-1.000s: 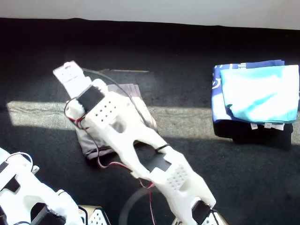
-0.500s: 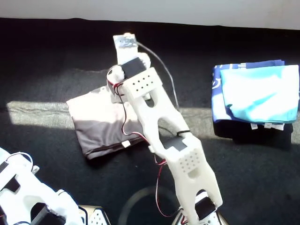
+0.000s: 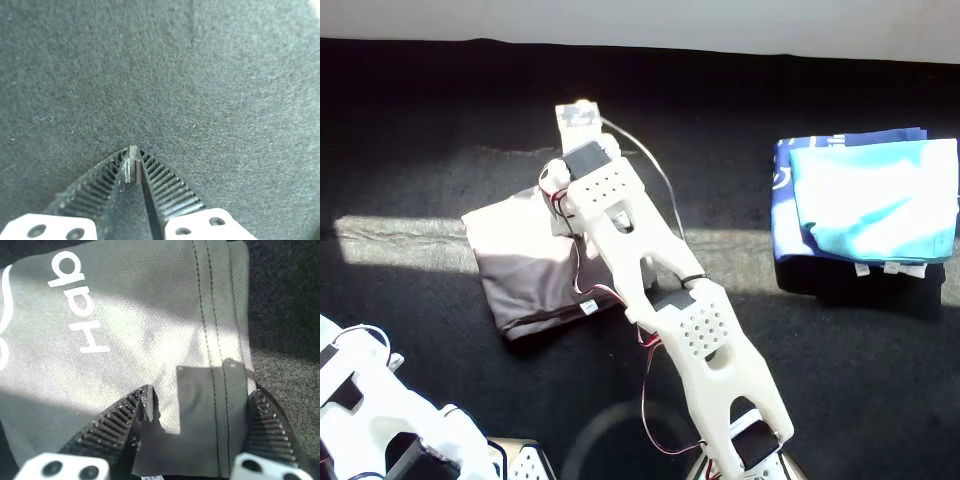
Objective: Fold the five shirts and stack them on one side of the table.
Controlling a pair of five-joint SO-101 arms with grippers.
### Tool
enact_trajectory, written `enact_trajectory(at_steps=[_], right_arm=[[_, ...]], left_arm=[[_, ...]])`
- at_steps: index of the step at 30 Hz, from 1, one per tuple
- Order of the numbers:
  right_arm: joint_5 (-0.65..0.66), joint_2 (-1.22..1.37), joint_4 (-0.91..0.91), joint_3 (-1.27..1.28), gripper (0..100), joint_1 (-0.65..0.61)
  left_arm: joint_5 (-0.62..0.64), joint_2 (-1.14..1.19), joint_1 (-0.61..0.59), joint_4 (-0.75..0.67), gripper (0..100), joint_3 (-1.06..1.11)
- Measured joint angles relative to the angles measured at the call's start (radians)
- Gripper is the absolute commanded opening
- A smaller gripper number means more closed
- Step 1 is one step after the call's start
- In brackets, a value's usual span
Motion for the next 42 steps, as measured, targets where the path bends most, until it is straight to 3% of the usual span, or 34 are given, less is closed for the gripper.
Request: enact_trajectory(at_steps=[9, 11, 14, 16, 25, 33, 42], right_arm=[[0.000, 0.106, -0.009, -0.003, 28.9, 0.029], [0.000, 0.123, -0.014, -0.009, 21.2, 0.029], [0.000, 0.138, -0.014, -0.018, 0.0, 0.029], [0.020, 0.147, -0.012, -0.020, 3.3, 0.032], [0.121, 0.117, 0.058, -0.064, 0.6, 0.103], [0.155, -0.103, 0.127, -0.123, 0.6, 0.279], [0.361, -0.623, 0.127, 0.328, 0.6, 0.384]], left_arm=[[0.000, 0.000, 0.000, 0.000, 1, 0.000], [0.000, 0.000, 0.000, 0.000, 1, 0.000], [0.000, 0.000, 0.000, 0.000, 1, 0.000], [0.000, 0.000, 0.000, 0.000, 1, 0.000], [0.000, 0.000, 0.000, 0.000, 1, 0.000], [0.000, 0.000, 0.014, 0.000, 1, 0.000], [0.000, 0.000, 0.026, 0.000, 1, 0.000]])
